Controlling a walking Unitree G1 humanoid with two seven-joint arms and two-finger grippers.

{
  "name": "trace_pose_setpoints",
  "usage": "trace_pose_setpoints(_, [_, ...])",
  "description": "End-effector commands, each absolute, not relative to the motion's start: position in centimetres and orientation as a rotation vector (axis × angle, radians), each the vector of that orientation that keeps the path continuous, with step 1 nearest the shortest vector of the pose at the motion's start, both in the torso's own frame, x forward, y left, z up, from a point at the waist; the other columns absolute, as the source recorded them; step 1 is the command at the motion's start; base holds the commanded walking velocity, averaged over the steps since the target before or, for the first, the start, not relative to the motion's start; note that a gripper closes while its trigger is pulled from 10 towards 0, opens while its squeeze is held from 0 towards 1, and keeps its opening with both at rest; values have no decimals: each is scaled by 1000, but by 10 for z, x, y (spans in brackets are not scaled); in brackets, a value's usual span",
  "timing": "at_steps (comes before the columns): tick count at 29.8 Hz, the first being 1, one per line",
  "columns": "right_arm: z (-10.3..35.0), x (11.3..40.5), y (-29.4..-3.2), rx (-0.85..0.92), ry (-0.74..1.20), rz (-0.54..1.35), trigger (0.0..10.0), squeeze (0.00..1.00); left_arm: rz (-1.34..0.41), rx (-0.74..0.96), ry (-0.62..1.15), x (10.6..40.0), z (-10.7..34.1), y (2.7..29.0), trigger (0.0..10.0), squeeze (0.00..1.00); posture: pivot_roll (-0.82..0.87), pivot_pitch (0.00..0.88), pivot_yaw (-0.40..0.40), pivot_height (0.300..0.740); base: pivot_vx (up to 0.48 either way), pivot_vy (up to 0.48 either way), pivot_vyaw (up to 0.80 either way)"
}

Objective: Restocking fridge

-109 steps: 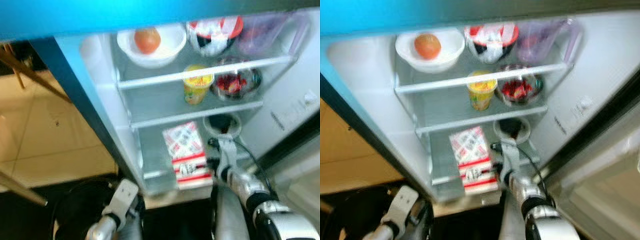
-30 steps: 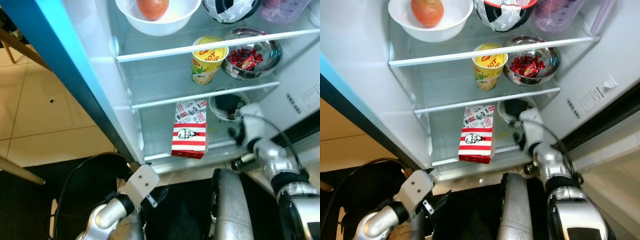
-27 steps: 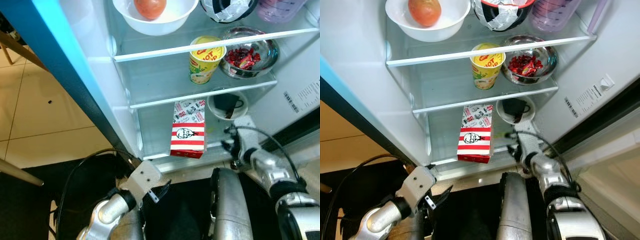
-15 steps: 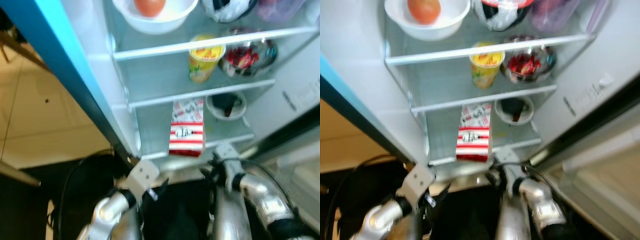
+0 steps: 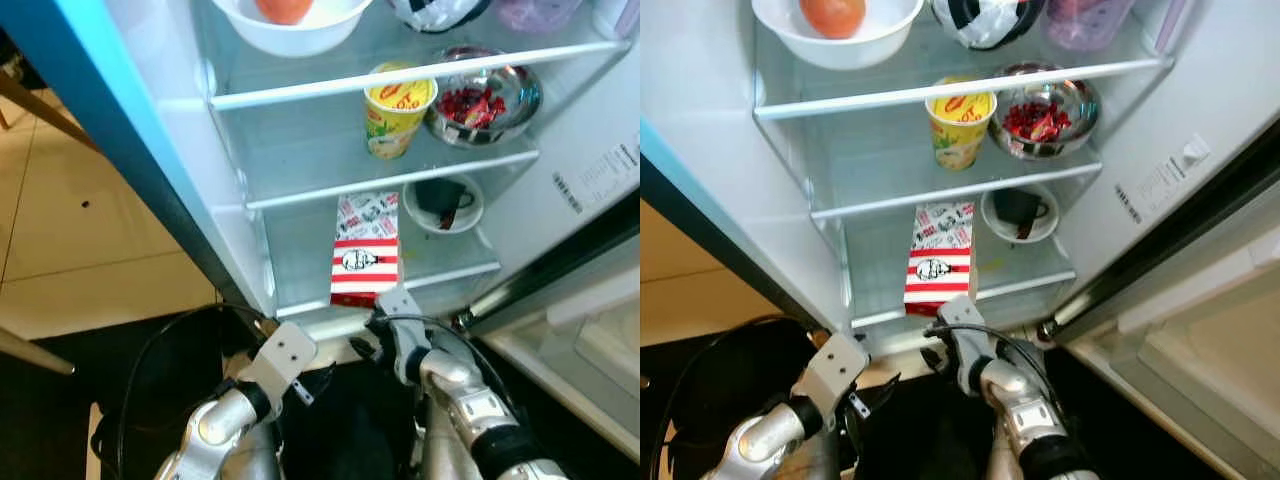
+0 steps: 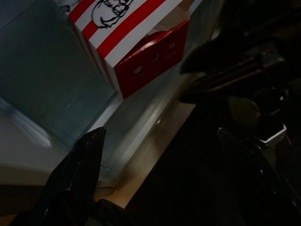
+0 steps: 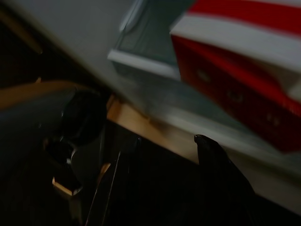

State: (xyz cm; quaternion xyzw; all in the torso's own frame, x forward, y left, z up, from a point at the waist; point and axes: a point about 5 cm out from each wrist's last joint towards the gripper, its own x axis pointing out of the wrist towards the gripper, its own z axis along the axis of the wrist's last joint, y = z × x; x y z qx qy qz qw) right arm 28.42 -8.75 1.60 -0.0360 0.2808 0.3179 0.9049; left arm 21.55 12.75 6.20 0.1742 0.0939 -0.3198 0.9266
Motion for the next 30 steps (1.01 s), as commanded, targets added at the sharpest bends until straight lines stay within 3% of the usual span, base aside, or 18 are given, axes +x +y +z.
trace_pose_setpoints(1, [6,279,-87,-83,624,602,10000,0,-662,348,225,210,55,127,10000,0,74,338,-30,517,0,0,0])
trace_pose_setpoints(12, [11,298,-95,-168,597,432,10000,0,-655,351,229,209,54,129,10000,0,86,340,-33,517,0,0,0])
trace_pose_setpoints(20, [34,324,-103,-187,467,302,10000,0,-648,352,231,208,54,130,10000,0,97,334,-35,517,0,0,0])
trace_pose_setpoints(30, [44,336,-95,-169,431,272,10000,0,-642,359,227,206,56,132,10000,0,125,332,-28,517,0,0,0])
